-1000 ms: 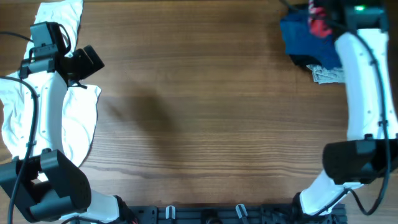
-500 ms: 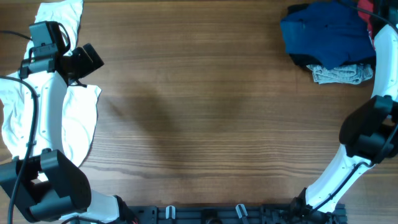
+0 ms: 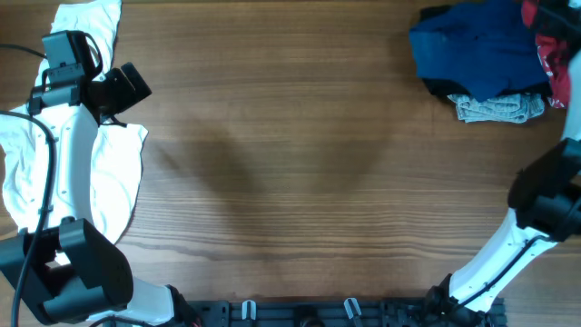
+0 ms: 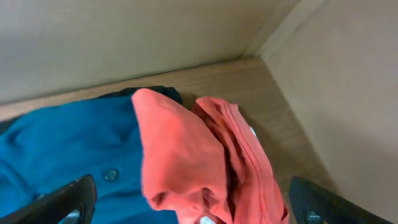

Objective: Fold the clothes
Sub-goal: 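Lower the red bundle onto the blue clothes stack and release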

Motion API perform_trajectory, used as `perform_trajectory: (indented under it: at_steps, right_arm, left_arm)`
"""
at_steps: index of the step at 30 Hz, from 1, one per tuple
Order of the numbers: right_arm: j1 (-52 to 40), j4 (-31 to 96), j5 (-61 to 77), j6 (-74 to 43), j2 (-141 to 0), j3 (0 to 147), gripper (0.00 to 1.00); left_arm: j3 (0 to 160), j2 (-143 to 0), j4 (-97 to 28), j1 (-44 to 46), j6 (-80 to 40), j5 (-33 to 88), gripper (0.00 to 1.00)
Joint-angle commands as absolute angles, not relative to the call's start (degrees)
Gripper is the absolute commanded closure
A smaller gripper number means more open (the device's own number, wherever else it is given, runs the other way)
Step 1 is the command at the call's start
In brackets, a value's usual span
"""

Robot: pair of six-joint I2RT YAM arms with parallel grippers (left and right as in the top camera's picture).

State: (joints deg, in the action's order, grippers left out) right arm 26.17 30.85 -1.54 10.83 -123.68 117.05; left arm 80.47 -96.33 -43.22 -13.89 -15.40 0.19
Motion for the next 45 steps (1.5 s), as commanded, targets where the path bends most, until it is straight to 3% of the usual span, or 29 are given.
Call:
perform_trajectory:
  at_steps: [1,10,29,30,31,32,33,35,36,45]
  right_arm:
    - [28.4,31.16,4.64,5.93,-127.26,117.73,0.0]
    - [29.74,29.54,5.13,2.26,-135.02,117.73,0.0]
    - [35.44,30.11,6.09,-3.62,-135.26,117.73,0.0]
    - [35.44,30.06,6.09,-3.6,-135.46,117.73,0.04]
    - [35.44,30.06,6.07,-3.55,-135.57,117.73,0.18]
    - [35.44,30.09,6.07,-3.51,-135.57,117.71,0.34]
    - [35.46,30.28,6.09,-3.38,-135.66,117.62,0.7]
    - [35.46,30.46,6.09,-3.38,-135.66,117.64,0.92]
    - [35.46,30.46,6.09,-3.4,-135.66,117.64,0.96]
    - [35.44,30.26,6.55,-3.01,-134.15,117.75,0.96]
  left_arm:
    - [80.9,-96.4,-43.07,-13.98,-15.9,0.64,0.0]
    - [80.9,-96.4,-43.07,-13.98,-15.92,0.67,0.0]
    - [80.9,-96.4,-42.85,-13.98,-15.92,2.13,0.0]
    - [80.9,-96.4,-42.78,-13.98,-15.92,2.13,0.0]
    - [80.9,-96.4,-42.78,-13.98,-15.92,2.13,0.0]
    - [80.9,-96.4,-42.81,-13.98,-15.92,2.13,0.0]
    - [80.9,-96.4,-42.83,-13.98,-15.92,2.15,0.0]
    - [80.9,-96.4,-42.83,-13.98,-15.92,2.15,0.0]
    - [80.9,-96.4,-42.83,-13.98,-15.92,2.15,0.0]
    - [80.9,-96.4,-42.83,-13.98,-15.92,2.13,0.0]
